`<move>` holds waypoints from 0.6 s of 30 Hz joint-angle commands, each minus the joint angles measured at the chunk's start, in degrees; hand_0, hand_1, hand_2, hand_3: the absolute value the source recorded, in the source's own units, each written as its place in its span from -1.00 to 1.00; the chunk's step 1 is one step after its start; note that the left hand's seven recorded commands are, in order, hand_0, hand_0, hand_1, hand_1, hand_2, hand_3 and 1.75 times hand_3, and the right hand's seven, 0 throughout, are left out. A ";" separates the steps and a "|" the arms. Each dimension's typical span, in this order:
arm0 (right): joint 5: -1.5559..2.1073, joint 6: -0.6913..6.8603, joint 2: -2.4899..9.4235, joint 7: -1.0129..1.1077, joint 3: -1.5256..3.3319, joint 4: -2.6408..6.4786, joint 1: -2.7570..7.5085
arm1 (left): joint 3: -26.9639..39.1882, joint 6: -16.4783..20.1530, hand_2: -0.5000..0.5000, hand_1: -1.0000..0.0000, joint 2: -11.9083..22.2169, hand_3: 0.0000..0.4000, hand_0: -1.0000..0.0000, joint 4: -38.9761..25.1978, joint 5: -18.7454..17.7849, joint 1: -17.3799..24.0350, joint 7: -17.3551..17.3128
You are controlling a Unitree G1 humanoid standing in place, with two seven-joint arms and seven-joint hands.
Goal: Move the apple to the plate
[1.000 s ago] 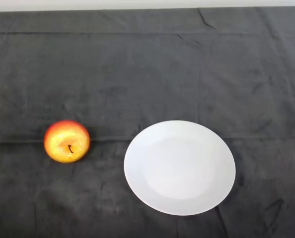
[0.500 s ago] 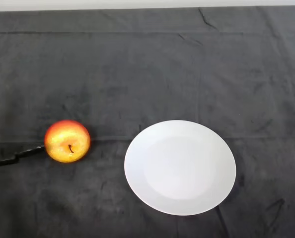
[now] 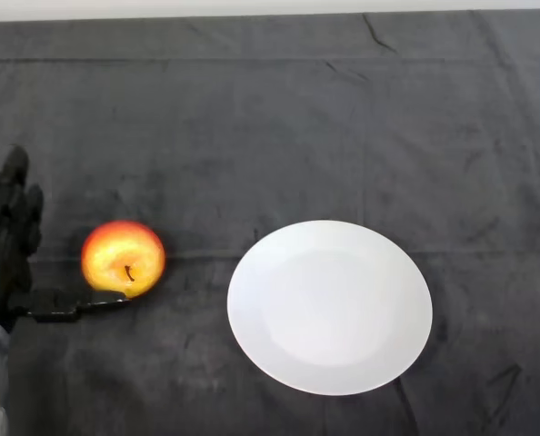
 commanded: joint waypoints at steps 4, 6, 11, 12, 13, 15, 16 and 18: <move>0.94 -0.37 -0.88 -0.16 -0.89 -0.90 -0.29 | -3.14 1.89 0.00 1.00 -0.43 -1.00 1.00 -1.93 1.97 1.30 0.37; 0.95 -0.37 -0.86 -0.18 -0.89 -0.94 -0.27 | -4.08 2.35 0.00 1.00 -0.73 -1.00 1.00 -1.91 2.32 1.07 0.60; 0.98 -0.36 -0.83 -0.23 -0.90 -1.03 -0.24 | -6.58 2.79 0.00 1.00 -1.56 -1.00 1.00 -1.55 3.20 0.96 1.17; 0.98 -0.36 -0.82 -0.24 -0.90 -1.04 -0.24 | -7.04 2.94 0.00 1.00 -1.61 -1.00 1.00 -1.47 3.32 0.90 1.21; 0.99 -0.35 -0.82 -0.25 -0.90 -1.05 -0.23 | -7.47 3.11 0.00 1.00 -1.64 -1.00 1.00 -1.39 3.41 0.82 1.20; 1.00 -0.35 -0.81 -0.26 -0.90 -1.08 -0.22 | -8.30 3.41 0.00 1.00 -1.59 -1.00 1.00 -1.14 3.57 0.64 1.08; 1.00 -0.35 -0.80 -0.27 -0.90 -1.09 -0.22 | -8.66 3.52 0.00 1.00 -1.56 -1.00 1.00 -1.01 3.64 0.56 1.01; 1.01 -0.34 -0.80 -0.29 -0.90 -1.12 -0.21 | -9.40 3.76 0.00 1.00 -1.50 -1.00 1.00 -0.81 3.79 0.44 0.90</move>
